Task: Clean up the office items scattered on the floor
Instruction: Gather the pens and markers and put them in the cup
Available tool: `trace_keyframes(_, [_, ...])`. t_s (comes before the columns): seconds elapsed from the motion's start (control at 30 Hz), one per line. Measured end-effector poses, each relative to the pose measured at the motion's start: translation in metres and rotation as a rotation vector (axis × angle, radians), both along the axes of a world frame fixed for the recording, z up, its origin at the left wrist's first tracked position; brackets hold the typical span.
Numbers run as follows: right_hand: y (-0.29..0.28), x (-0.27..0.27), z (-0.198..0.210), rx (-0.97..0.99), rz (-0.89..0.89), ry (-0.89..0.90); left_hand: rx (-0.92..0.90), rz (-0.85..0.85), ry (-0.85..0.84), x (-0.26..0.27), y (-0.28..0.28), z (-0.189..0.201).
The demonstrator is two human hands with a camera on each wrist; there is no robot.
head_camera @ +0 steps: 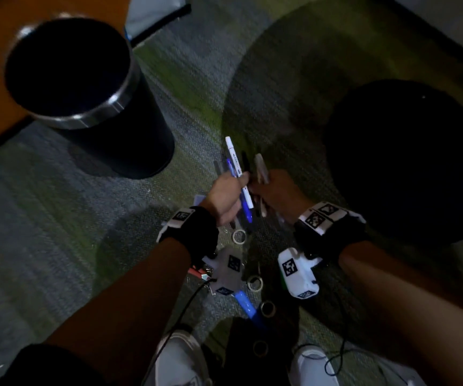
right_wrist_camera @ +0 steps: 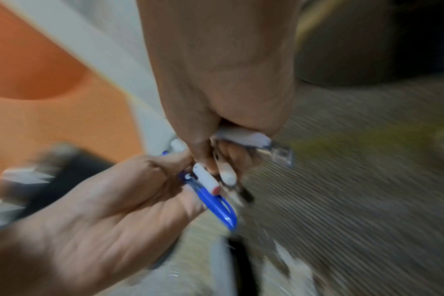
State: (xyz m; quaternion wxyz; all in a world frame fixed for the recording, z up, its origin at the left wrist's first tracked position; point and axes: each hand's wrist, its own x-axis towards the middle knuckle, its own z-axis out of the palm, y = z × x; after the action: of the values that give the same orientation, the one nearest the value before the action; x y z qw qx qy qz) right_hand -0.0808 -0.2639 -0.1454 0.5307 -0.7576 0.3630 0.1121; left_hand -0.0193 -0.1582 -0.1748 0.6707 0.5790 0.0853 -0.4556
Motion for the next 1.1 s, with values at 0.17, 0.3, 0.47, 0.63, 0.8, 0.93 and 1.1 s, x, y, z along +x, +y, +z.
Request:
trace_keyframes(0.17, [0.023, 0.030, 0.109, 0.161, 0.151, -0.102, -0.052, 0.037, -0.112, 0.026, 0.027, 0.103])
trace_keyframes(0.3, [0.038, 0.043, 0.219, 0.219, 0.086, -0.246, -0.044, 0.090, -0.261, 0.045, 0.052, 0.208])
trace_keyframes(0.47, [0.048, 0.032, 0.363, 0.418, -0.078, -0.546, -0.042, 0.134, -0.614, 0.050, 0.071, 0.365])
trace_keyframes(0.63, [0.046, -0.011, 0.500, 0.408, -0.123, -0.805, -0.275, 0.166, -0.789, 0.014, 0.057, 0.510])
trace_keyframes(0.8, [0.019, -0.073, 0.607, 0.300, -0.111, -0.987, -0.533, 0.045, -0.813, -0.044, 0.011, 0.608])
trace_keyframes(0.93, [-0.019, -0.113, 0.669, 0.176, -0.155, -1.160, -0.593, 0.068, -0.875, -0.083, -0.037, 0.657])
trace_keyframes(1.1, [-0.084, -0.130, 0.714, -0.068, -0.371, -1.312, -0.661, 0.079, -0.845, -0.106, -0.100, 0.692])
